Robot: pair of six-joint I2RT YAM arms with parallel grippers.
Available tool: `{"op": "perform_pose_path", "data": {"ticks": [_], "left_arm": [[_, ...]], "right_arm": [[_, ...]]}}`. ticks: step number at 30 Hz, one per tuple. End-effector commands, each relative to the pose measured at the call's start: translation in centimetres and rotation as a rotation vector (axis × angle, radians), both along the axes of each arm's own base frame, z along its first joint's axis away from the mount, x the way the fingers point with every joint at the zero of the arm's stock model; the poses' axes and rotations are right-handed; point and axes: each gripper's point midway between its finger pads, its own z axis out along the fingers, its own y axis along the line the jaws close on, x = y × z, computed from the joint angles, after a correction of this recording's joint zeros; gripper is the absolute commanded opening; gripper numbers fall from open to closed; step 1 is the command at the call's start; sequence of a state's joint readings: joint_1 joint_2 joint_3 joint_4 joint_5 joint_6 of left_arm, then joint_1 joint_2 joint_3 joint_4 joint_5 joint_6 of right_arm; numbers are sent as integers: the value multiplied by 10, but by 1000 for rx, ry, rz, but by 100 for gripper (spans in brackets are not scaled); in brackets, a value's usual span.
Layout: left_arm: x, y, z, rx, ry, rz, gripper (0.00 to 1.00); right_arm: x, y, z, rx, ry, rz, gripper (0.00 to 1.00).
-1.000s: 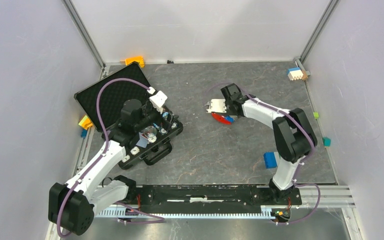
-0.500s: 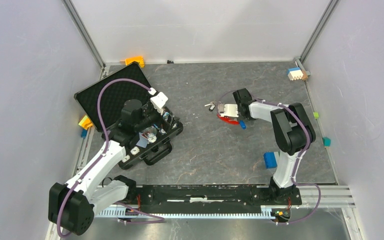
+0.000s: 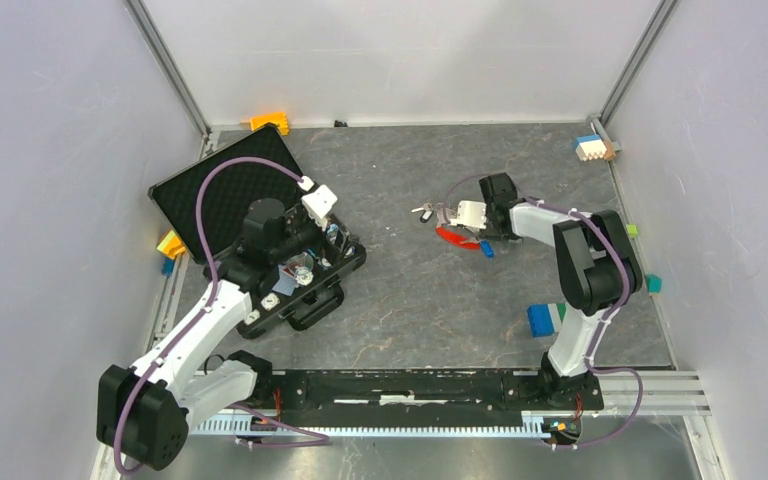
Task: Put the keys on the keyring
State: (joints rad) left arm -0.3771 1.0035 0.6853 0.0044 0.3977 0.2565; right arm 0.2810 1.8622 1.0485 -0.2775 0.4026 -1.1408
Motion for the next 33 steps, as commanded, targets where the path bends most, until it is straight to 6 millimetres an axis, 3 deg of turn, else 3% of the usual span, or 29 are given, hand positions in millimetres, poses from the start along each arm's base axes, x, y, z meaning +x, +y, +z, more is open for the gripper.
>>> {"op": "perform_pose_path", "data": {"ticks": [1, 7, 9, 17, 19, 22, 25, 27, 33], "left_arm": [[11, 7, 23, 27, -63, 41, 100], [20, 22, 34, 61, -55, 135, 100], [21, 28, 37, 64, -63, 171, 100], [34, 71, 50, 55, -91, 414, 100], [33, 78, 52, 22, -85, 449, 100], [29, 94, 56, -60, -103, 533, 100], [29, 108, 51, -89, -108, 594, 100], [31, 116, 59, -124, -145, 619, 100], [15, 114, 79, -184, -157, 563, 100]], "right_arm": [[-22, 3, 5, 152, 59, -25, 62], [-27, 9, 51, 371, -6, -74, 81], [-26, 11, 73, 449, -57, -90, 98], [-28, 28, 169, 742, -356, -160, 98], [-32, 31, 185, 825, -419, -196, 98], [-42, 40, 195, 941, -462, -232, 98], [-55, 53, 194, 1050, -448, -228, 98], [-64, 58, 190, 1101, -447, -232, 98], [-88, 61, 182, 1218, -533, -232, 98]]}}
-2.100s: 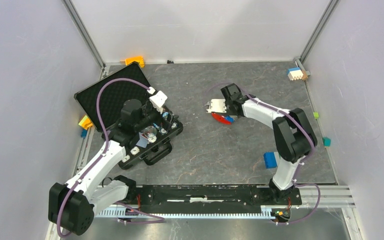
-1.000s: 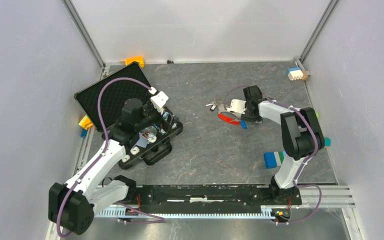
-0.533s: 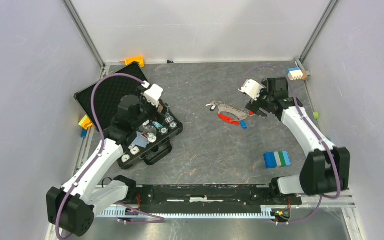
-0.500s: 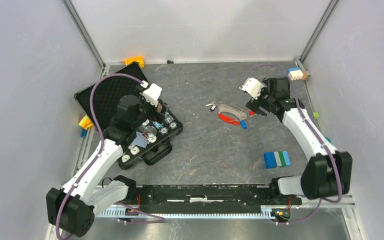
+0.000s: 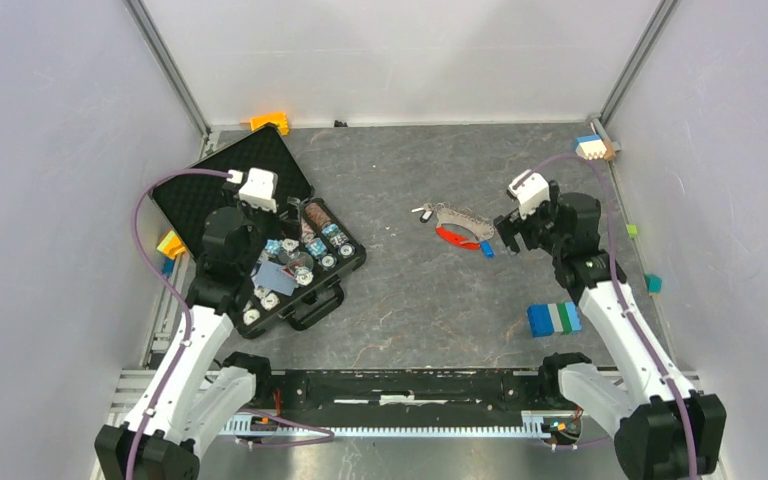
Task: Put the keys on the keyring
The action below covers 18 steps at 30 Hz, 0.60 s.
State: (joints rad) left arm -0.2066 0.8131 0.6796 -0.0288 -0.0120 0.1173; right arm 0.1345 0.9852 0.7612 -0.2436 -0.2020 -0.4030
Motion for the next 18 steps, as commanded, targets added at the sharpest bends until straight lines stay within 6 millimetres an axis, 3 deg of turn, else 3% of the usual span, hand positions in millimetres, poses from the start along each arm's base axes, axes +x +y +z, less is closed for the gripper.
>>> {"op": "perform_pose_path", "data": {"ticks": [1, 5, 10, 13, 18], "left_arm": [[-13, -8, 33, -85, -76, -52, 100], [-28, -6, 36, -79, -85, -60, 100], [-48, -6, 24, -93, -56, -75, 100], [-49, 4, 30, -72, -89, -37, 100], [-48, 6, 21, -47, -63, -40, 100]], "right_arm": [[-8, 10, 18, 155, -124, -15, 98], [-18, 17, 20, 215, -144, 6, 98], [-25, 19, 27, 179, -178, 55, 98], [-32, 21, 33, 180, -237, 81, 98], [-34, 15, 39, 168, -251, 55, 98]]}}
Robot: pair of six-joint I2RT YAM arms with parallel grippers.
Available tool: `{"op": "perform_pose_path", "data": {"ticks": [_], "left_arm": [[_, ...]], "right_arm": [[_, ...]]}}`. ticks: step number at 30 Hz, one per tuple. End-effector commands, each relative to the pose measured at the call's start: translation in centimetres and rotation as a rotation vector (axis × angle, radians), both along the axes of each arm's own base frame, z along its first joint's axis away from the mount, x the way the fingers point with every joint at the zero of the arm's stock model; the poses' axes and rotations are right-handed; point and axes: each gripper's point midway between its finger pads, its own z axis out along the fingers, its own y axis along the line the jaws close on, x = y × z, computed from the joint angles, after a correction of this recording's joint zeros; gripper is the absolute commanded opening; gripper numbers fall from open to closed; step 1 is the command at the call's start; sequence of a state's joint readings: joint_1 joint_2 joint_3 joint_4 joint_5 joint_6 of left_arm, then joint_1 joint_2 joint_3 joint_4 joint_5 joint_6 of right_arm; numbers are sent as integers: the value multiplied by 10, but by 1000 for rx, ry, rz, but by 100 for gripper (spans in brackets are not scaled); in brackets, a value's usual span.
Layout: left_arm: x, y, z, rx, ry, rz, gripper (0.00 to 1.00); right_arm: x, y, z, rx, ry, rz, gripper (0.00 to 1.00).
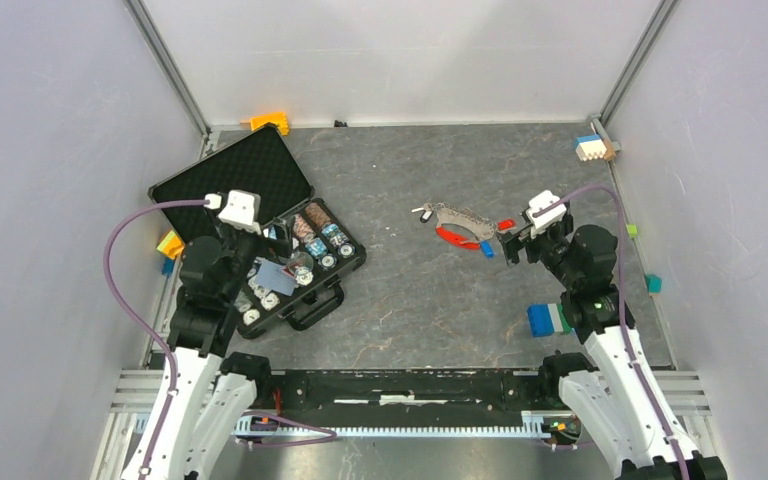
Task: Put the keys on the keyring
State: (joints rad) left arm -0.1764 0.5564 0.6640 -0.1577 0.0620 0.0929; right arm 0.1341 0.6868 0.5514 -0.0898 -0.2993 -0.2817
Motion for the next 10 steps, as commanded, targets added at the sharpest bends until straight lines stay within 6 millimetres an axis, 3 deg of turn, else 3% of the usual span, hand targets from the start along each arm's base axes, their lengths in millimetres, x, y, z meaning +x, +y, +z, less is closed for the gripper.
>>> {"op": "perform_pose_path", "data": {"ticks": [1, 10], "left_arm": [[1, 1, -14, 10, 47, -4, 100], [3, -1, -25, 28, 95, -20, 100]], "right_arm": [[3, -1, 17, -3, -61, -3, 98], [6, -5, 8, -31, -41, -18, 98]]}}
